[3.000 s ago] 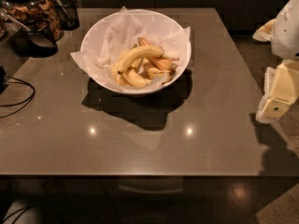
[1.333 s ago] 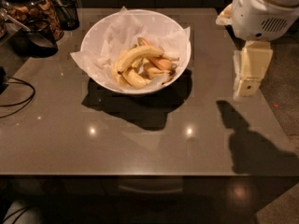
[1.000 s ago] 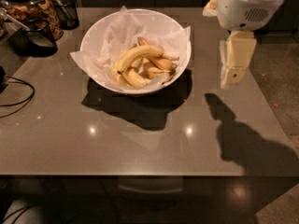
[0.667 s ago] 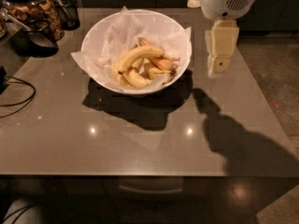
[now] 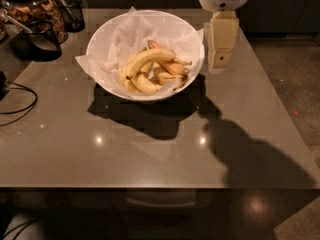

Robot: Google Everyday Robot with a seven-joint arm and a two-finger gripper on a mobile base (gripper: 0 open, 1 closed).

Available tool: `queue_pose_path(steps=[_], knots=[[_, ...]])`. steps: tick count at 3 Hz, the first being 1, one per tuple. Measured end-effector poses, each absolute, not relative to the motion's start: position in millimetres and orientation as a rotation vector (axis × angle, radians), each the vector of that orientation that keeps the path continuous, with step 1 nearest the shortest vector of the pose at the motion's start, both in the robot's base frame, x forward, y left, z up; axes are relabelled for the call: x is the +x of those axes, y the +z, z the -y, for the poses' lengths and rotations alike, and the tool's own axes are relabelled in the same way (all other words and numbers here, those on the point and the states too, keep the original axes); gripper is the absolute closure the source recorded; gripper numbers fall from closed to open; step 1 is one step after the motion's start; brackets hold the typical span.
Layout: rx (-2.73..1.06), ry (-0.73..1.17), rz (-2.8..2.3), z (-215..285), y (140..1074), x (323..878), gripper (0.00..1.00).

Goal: Pick banana from white bowl

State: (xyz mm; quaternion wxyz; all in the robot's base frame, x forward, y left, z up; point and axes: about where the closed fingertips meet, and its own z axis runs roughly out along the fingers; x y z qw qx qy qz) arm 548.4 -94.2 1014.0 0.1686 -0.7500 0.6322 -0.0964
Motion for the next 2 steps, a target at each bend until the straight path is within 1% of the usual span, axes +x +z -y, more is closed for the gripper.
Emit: queue_pose_path(steps=[1,2], knots=[[-2.114,-0.247,-1.81,101,1006,555,0.0],[-2.139,-0.211,-1.799,93,997,572,0.0]])
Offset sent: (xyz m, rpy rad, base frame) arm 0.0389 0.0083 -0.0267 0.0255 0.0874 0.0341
